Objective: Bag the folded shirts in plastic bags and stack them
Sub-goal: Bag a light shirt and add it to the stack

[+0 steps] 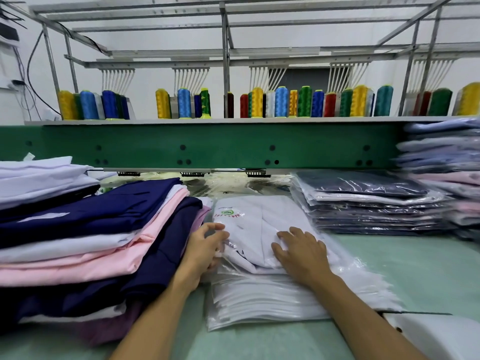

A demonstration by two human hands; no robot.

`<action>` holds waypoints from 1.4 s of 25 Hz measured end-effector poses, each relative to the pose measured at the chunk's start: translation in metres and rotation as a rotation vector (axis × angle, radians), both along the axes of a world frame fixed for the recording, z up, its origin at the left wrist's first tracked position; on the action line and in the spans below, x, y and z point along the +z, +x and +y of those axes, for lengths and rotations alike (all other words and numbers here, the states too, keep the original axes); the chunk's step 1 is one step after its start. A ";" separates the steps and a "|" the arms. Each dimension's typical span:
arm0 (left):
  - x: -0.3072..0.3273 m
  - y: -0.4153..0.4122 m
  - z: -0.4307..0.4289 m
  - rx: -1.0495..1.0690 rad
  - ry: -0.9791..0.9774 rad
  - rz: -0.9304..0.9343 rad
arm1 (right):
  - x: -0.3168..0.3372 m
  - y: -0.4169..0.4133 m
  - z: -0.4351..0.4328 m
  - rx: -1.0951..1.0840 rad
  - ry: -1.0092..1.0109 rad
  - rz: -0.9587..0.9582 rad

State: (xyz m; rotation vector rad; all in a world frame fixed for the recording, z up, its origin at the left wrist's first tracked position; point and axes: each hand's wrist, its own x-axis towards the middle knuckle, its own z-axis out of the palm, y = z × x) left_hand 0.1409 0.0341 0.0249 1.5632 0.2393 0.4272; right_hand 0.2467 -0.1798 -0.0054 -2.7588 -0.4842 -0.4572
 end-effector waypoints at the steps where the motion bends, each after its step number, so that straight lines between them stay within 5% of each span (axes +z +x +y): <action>1: 0.000 0.000 0.001 -0.032 -0.012 -0.006 | 0.000 0.000 0.000 -0.022 -0.012 0.013; 5: 0.001 0.001 0.001 -0.106 -0.058 -0.019 | 0.005 -0.008 -0.002 0.008 0.092 -0.051; 10: 0.001 0.004 -0.004 -0.113 -0.309 -0.100 | 0.029 -0.042 0.028 0.496 0.223 -0.507; 14: 0.002 0.006 -0.005 -0.103 -0.463 -0.157 | 0.029 -0.059 0.045 0.624 0.219 -0.422; 20: 0.001 0.006 -0.006 -0.108 -0.520 -0.173 | 0.028 -0.064 0.051 0.602 0.263 -0.336; 28: -0.002 0.010 -0.005 -0.067 -0.443 -0.170 | 0.029 -0.070 0.069 0.420 0.151 -0.633; 35: 0.001 0.016 -0.003 -0.034 -0.547 -0.239 | 0.024 -0.061 0.056 0.384 0.116 -0.570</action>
